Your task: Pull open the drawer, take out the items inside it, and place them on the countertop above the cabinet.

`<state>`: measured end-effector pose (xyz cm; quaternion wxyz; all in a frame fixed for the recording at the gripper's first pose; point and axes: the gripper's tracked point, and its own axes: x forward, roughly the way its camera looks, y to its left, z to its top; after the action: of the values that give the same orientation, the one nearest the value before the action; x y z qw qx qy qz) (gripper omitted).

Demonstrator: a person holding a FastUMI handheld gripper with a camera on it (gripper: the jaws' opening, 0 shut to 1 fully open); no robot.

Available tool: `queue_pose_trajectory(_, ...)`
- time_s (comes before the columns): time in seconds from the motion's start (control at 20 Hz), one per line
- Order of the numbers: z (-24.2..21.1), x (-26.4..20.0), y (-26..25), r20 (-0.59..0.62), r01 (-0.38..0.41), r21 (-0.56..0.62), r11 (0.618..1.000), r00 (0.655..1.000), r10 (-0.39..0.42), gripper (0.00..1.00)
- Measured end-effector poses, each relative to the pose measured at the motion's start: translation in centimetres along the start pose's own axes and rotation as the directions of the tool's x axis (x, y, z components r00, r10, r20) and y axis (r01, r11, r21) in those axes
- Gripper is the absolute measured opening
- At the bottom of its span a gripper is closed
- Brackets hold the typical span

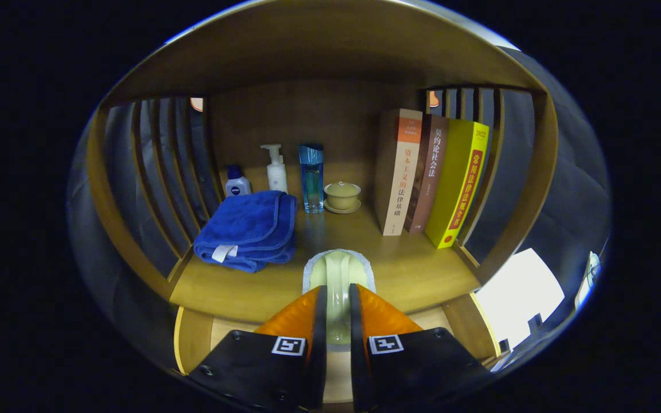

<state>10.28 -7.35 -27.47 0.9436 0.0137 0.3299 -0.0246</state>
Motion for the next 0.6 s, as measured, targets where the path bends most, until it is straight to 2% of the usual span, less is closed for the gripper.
queue_pose_trajectory(0.35,0.8,6.6,1.1,-0.02,0.019,-0.023,1.0,1.0,-0.019,0.27)
queue_pose_trajectory(0.6,0.5,8.4,2.2,-0.034,0.023,-0.039,0.999,0.999,-0.024,0.28)
